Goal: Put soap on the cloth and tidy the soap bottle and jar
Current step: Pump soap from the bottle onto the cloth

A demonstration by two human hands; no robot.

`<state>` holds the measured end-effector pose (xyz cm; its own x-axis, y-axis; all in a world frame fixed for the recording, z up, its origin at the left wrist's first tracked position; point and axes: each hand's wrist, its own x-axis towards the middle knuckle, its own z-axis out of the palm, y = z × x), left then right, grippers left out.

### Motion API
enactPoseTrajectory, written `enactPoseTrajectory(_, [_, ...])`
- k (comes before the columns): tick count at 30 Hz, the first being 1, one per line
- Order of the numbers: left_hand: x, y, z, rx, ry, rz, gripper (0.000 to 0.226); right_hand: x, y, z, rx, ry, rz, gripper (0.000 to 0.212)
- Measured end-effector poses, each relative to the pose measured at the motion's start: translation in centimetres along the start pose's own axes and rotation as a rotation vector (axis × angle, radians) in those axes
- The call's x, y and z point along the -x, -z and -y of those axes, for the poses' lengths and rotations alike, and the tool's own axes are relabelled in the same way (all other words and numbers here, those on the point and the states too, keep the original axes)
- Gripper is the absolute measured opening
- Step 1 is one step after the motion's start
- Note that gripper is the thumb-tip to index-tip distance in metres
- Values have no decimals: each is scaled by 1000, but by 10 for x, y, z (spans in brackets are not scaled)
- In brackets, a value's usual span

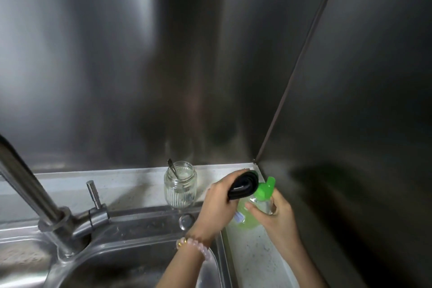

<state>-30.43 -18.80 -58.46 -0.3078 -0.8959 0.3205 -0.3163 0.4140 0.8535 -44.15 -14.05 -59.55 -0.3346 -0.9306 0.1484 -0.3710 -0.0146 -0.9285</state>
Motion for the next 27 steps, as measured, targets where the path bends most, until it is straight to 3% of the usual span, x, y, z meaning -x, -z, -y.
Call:
enactPoseTrajectory(2, [1, 2, 4, 91, 52, 52, 49, 6, 6, 3, -14, 9, 27, 31])
enactPoseTrajectory(5, [8, 9, 6, 421, 363, 109, 40, 11, 15, 13, -48, 10, 62, 31])
enactPoseTrajectory(10, [26, 5, 18, 1100, 835, -134, 22, 9, 23, 41, -205, 52, 32, 29])
enactPoseTrajectory(16, [45, -11, 1, 1683, 797, -118, 49, 2, -3, 58, -228, 62, 60, 29])
enactPoseTrajectory(19, [48, -17, 1, 1764, 806, -86, 50, -3, -5, 53, -179, 74, 15, 28])
enactPoseTrajectory(23, [51, -15, -1, 1726, 837, -7, 52, -10, -2, 42, -102, 75, -55, 26])
enactPoseTrajectory(27, [45, -8, 11, 1643, 844, -29, 52, -12, 3, 28, -107, 23, -63, 23])
